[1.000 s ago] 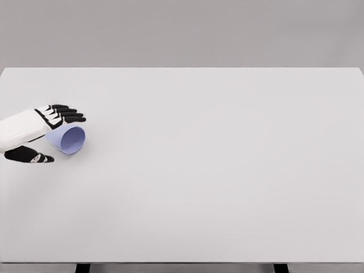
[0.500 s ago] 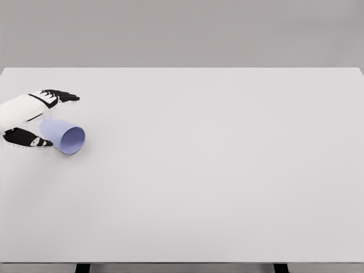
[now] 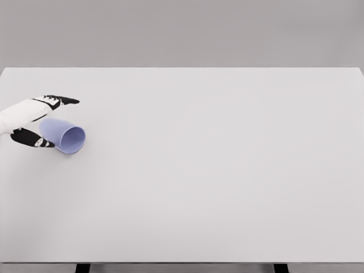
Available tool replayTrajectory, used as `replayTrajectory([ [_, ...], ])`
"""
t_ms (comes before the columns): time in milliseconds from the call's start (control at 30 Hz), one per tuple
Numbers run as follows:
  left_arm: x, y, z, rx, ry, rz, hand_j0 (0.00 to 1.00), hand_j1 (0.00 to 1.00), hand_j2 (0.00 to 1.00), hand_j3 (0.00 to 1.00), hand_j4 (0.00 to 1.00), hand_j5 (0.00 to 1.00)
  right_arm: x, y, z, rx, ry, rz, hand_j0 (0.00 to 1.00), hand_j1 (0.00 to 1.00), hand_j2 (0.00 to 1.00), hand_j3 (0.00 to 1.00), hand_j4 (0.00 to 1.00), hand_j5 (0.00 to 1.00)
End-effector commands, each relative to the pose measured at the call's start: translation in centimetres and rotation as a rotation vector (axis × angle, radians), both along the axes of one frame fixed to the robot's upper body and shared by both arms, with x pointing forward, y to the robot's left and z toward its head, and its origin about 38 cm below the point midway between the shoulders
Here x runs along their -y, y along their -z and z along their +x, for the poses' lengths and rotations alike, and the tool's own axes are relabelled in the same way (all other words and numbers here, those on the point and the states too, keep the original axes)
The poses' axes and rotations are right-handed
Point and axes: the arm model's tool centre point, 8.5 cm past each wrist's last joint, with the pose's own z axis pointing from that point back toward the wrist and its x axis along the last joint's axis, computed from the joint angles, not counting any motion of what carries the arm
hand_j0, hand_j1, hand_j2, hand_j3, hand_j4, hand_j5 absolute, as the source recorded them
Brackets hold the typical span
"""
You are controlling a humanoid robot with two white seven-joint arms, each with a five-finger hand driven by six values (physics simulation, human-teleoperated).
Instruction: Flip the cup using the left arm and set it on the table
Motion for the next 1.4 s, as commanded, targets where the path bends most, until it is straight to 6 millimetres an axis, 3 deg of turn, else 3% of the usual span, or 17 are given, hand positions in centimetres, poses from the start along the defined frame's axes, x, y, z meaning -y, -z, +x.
replayTrajectory([
  [0,-0.5,0.4,0.1,-0.009,-0.015,0.010,1.00,1.00,1.00,1.00,1.00,1.00,0.0,0.0,0.0,0.000,-0.001,0.000,1.00,1.00,1.00,1.00,1.00,1.00],
  [367,-1.5,2.3,0.8,-0.016,-0.051,0.083,1.00,1.00,1.00,1.00,1.00,1.00,0.0,0.0,0.0,0.000,0.000,0.000,1.00,1.00,1.00,1.00,1.00,1.00],
  [1367,-0.1,4.4,1.3,-0.032,-0.030,0.123,1.00,1.00,1.00,1.00,1.00,1.00,0.0,0.0,0.0,0.000,0.000,0.000,1.00,1.00,1.00,1.00,1.00,1.00],
])
